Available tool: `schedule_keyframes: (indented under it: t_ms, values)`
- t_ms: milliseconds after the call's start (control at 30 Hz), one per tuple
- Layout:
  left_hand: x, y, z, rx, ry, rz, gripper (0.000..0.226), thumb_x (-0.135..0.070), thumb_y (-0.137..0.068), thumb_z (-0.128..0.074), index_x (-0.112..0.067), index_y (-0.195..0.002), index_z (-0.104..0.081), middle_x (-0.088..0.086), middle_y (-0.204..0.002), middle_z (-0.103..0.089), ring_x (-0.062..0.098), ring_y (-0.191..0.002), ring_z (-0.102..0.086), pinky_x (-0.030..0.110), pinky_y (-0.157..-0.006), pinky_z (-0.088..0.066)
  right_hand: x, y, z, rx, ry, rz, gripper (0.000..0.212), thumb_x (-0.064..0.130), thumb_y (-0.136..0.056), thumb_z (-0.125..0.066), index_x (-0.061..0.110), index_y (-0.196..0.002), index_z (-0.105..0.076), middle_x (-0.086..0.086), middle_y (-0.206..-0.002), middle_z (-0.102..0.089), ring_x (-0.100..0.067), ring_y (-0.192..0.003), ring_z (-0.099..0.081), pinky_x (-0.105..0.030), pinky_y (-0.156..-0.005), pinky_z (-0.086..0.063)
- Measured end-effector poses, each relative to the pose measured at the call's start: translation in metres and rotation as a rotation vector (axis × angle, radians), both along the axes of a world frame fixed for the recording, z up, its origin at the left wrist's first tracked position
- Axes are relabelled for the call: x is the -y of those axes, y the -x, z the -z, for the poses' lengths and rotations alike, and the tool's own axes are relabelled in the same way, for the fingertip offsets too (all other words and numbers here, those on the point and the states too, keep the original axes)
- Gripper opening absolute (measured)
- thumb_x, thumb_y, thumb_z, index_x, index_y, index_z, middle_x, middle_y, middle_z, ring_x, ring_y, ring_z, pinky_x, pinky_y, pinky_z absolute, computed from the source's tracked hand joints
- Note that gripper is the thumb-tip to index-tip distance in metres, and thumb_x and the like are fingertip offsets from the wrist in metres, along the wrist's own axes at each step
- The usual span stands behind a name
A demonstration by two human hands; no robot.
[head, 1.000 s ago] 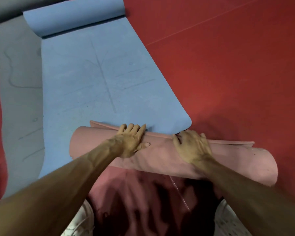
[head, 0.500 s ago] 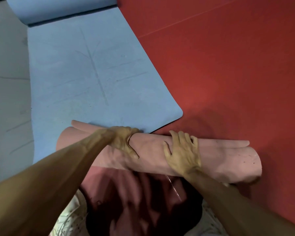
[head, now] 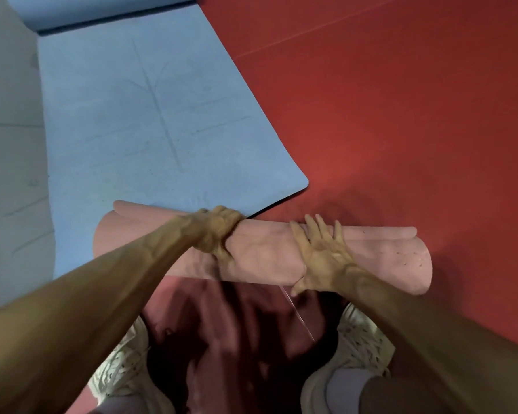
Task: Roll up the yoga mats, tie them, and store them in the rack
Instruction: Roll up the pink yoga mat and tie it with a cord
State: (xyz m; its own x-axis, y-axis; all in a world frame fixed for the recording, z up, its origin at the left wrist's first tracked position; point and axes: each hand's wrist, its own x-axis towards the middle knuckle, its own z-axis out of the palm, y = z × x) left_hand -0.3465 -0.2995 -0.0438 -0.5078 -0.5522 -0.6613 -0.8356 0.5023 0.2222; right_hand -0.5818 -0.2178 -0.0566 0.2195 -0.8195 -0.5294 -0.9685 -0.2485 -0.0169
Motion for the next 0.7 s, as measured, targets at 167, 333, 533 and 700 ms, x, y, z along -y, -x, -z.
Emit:
schedule_keyframes:
  t_ms: [167, 333, 533, 700]
  values:
    - [-0.016, 0.032, -0.011, 0.196, 0.046, 0.080, 0.147, -0.067, -0.048, -0.081, -0.002, -0.149, 0.004, 0.015, -0.152, -0.008, 0.033, -0.140, -0.019, 0.058, -0.113, -0.018, 0.012, 0.003, 0.004, 0.056, 0.037, -0.012, 0.145, 0.068, -0.046, -0.079, 0.017, -0.152, 0.005, -0.012, -0.153, -0.016, -0.030, -0.142, -0.016, -0.055, -0.116, -0.009]
    - [-0.011, 0.026, 0.004, 0.056, 0.227, 0.120, 0.135, -0.069, -0.042, -0.078, -0.024, -0.147, -0.006, 0.006, -0.132, -0.036, 0.027, -0.120, -0.041, 0.047, -0.102, -0.034, 0.020, 0.011, 0.011, 0.117, 0.136, -0.039, 0.133, 0.068, -0.039, -0.073, 0.023, -0.148, -0.011, -0.001, -0.134, -0.035, -0.024, -0.123, -0.035, -0.047, -0.108, -0.022]
    - [-0.013, 0.038, 0.001, 0.044, 0.223, 0.060, 0.133, -0.065, -0.042, -0.080, -0.017, -0.146, -0.014, 0.003, -0.136, -0.036, 0.024, -0.127, -0.038, 0.045, -0.111, -0.027, 0.028, 0.013, 0.005, 0.152, 0.077, -0.002, 0.123, 0.060, -0.043, -0.074, 0.025, -0.146, -0.017, 0.000, -0.133, -0.037, -0.022, -0.121, -0.036, -0.046, -0.104, -0.026]
    - [-0.024, 0.051, -0.027, 0.017, 0.337, 0.030, 0.131, -0.068, -0.044, -0.075, -0.017, -0.147, -0.011, 0.002, -0.134, -0.036, 0.023, -0.125, -0.037, 0.043, -0.107, -0.030, 0.025, 0.030, -0.033, 0.108, 0.198, -0.052, 0.114, 0.054, -0.047, -0.075, 0.025, -0.143, -0.020, 0.000, -0.126, -0.037, -0.024, -0.119, -0.038, -0.049, -0.104, -0.025]
